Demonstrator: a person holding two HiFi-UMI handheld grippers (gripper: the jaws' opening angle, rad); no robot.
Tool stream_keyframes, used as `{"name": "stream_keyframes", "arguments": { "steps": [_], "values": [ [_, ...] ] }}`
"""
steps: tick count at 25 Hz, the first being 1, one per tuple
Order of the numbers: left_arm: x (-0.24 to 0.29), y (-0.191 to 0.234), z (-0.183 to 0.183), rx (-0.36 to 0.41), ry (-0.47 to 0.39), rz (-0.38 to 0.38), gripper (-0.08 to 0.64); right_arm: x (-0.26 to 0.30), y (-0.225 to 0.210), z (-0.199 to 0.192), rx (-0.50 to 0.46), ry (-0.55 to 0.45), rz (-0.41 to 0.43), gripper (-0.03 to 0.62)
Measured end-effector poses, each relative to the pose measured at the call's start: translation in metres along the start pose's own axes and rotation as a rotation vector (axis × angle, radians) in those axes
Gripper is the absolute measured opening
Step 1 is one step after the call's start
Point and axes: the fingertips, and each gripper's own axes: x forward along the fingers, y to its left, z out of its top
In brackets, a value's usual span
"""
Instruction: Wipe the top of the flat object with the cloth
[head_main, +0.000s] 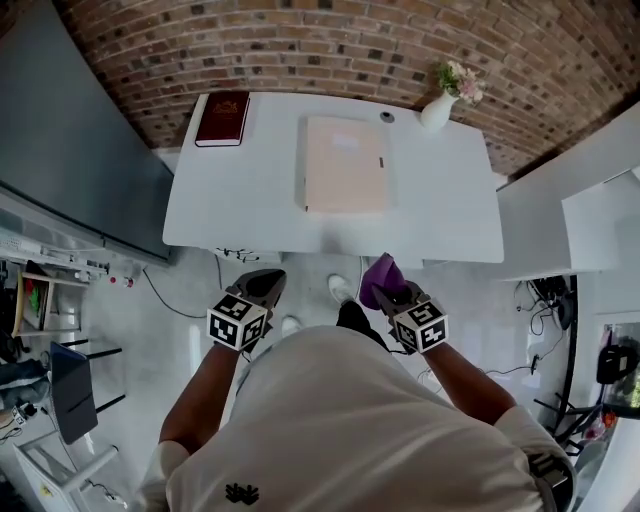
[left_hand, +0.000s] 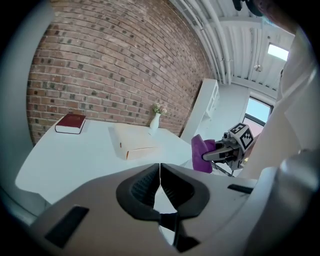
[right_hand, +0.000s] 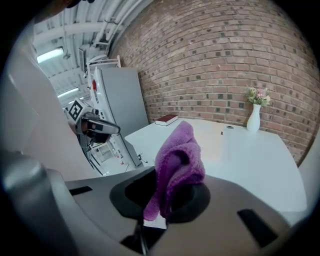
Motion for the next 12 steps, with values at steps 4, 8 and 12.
{"name": "stream_keyframes", "arguments": {
  "steps": [4,8,12],
  "values": [
    [-0.012,0.002,-0.005,-0.001,-0.009,0.008,0.025,-0.004,0.014,0.012,-0.015,-0.031,-0.004,0.077],
    [-0.021,0.002,-0.011,-0.008,-0.008,0.021,0.025,-0.006,0.026,0.017,-0.021,-0.039,0.005,0.077],
    [-0.031,0.003,-0.015,-0.002,-0.013,0.04,0.025,-0.005,0.033,0.017,-0.04,-0.036,0.018,0.077]
  ]
}}
